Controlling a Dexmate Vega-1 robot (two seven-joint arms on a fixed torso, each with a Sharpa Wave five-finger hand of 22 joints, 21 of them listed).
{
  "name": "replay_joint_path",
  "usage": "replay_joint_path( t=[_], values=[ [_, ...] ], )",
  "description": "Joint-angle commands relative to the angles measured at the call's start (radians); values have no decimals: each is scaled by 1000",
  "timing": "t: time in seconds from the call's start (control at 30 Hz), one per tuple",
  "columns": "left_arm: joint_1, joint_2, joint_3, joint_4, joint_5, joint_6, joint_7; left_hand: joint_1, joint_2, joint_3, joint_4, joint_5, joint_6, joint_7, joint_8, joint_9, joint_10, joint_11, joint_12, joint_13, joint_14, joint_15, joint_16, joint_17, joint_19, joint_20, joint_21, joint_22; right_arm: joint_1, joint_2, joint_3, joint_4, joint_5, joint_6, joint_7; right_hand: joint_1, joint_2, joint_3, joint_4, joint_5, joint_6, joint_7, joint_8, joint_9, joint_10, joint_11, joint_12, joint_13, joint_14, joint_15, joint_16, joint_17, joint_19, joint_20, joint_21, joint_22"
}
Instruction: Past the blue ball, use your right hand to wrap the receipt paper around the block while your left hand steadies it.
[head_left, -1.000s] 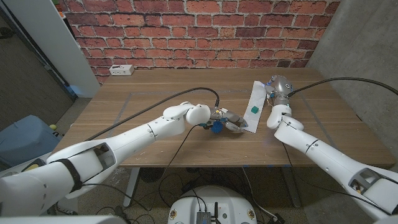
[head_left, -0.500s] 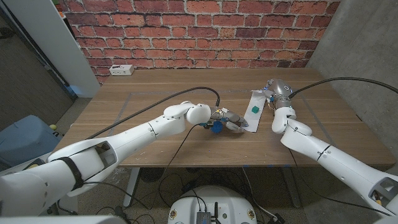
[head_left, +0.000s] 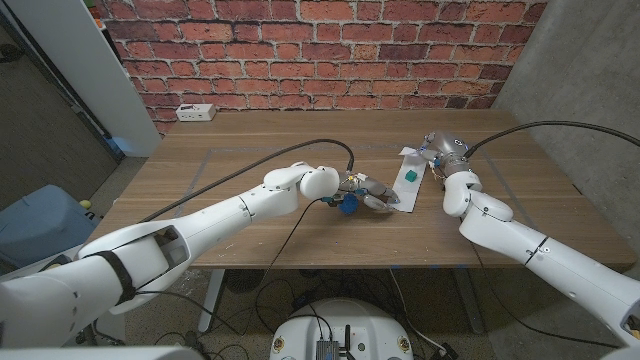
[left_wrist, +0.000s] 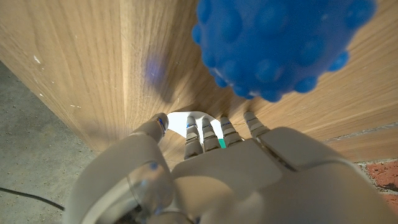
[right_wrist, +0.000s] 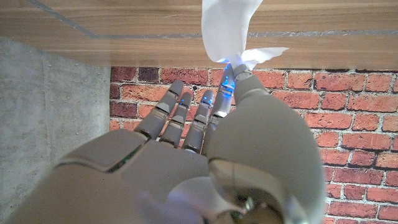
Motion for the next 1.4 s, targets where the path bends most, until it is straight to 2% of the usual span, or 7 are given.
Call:
replay_joint_path(
  t=[0.03,0.2,0.33,0.7,0.93,1.0,1.4],
  values=[
    [-11,-8,5,18,-3,-22,7,-10,0,-2,4,8,-3,-1,3,3,-1,-1,2,5,-1,-6,3,2,-2,6,0,2,-43,-72,29,-148,40,-77,125,9,0,-4,0,5,0,-2,5,3,12,0,-6,2,6,-163,7,6,1,5,6,2],
    [-13,-10,6,24,-5,-28,10,-11,0,-2,3,8,-4,-1,3,3,-2,-1,2,5,-1,-6,3,1,-2,7,0,2,-35,-94,35,-189,76,-121,190,8,2,-6,2,5,-4,-2,6,4,11,-2,-8,3,-5,-159,4,7,-3,3,5,2],
    [-15,-12,6,28,-7,-31,9,-13,0,-2,2,8,-4,-1,3,3,-2,-1,2,5,-1,-6,3,1,-2,6,0,2,-29,-110,43,-213,113,-146,230,9,2,-10,4,6,-6,-2,10,8,-29,-1,-25,3,-26,-149,-2,9,-10,1,3,3],
    [-21,-16,8,43,-8,-42,14,-15,1,-2,1,9,-8,-1,3,3,-4,1,1,5,-2,-6,2,1,-2,7,0,2,26,-154,6,-262,171,-247,330,9,1,-18,7,8,-10,-6,15,14,-79,6,-39,3,-84,-122,-26,9,-27,-4,-3,3],
    [-25,-18,8,50,-10,-46,16,-17,3,-1,0,9,-8,-2,4,3,-4,-1,2,5,-1,-5,3,0,-2,7,0,2,74,-169,-32,-260,213,-286,391,11,0,-22,6,10,-10,-9,14,11,-100,13,-43,2,-112,-109,-38,7,-32,-4,-5,3],
    [-26,-18,8,52,-11,-46,15,-17,3,-1,0,9,-9,-1,3,3,-4,0,2,5,-1,-3,2,0,-2,8,0,2,88,-170,-45,-255,220,-295,400,12,0,-23,6,10,-8,-8,14,9,-108,9,-44,2,-122,-103,-43,6,-36,-6,-6,3],
    [-26,-17,5,57,-16,-52,22,-20,3,0,-2,10,-9,-3,4,3,-3,0,2,5,-1,-4,2,0,-2,7,0,2,144,-159,-102,-214,259,-310,425,17,0,-29,6,13,-6,-12,11,2,-162,10,-52,-1,-169,-91,-65,-1,-70,-9,-20,3]
  ],
)
